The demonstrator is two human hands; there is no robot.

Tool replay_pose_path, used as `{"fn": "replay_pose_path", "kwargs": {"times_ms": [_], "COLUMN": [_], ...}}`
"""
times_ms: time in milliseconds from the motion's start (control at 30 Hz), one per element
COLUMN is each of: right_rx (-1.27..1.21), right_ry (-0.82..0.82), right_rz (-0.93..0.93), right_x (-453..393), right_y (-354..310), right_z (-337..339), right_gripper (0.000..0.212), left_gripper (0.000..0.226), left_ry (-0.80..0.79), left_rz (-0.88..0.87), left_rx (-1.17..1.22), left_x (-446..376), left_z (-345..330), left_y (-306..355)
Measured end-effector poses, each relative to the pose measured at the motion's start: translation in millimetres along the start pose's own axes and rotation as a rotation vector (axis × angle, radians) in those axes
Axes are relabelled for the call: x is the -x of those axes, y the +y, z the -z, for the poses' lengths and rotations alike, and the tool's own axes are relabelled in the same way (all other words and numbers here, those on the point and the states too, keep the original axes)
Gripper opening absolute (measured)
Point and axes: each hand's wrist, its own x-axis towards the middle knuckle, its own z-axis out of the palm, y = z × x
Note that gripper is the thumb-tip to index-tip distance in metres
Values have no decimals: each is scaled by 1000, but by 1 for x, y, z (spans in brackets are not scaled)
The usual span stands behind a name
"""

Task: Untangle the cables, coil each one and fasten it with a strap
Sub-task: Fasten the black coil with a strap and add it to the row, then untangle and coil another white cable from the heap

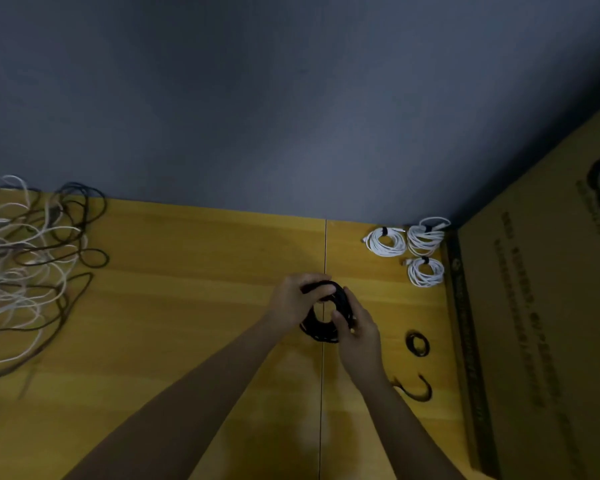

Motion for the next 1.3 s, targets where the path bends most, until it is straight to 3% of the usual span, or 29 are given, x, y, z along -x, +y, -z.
{"fn": "replay_pose_path", "kwargs": {"times_ms": [100, 233, 367, 467, 533, 733, 867, 1133, 1300], "right_rx": [75, 187, 327, 691, 792, 798, 790, 727, 804], "right_ry": [69, 229, 257, 325, 397, 225, 272, 168, 123], "right_rz": [-63, -118, -181, -38, 52, 259, 148, -66, -1], "right_x": [-26, -80, -111, -110, -105, -91, -110, -120, -95], "right_y": [33, 72, 91, 100, 107, 115, 114, 96, 76], "right_z": [15, 42, 57, 62, 61, 45, 52, 58, 50], "right_gripper": [47, 50, 64, 60, 53, 38, 25, 39, 34], "left_gripper": [37, 31, 27, 27, 27, 28, 28, 30, 32], "left_ry": [-73, -18, -15, 1, 23, 57, 61, 56, 82], "left_rz": [42, 33, 52, 48, 51, 71, 69, 49, 58], "left_rx": [-100, -235, -348, -459, -510, -550, -581, -701, -824], "left_x": [-33, -72, -90, -94, -94, -89, -80, -59, -34], "left_z": [-20, -40, -49, -52, -52, -47, -41, -23, 9], "left_y": [-14, -38, -53, -55, -54, -53, -50, -44, -47]}}
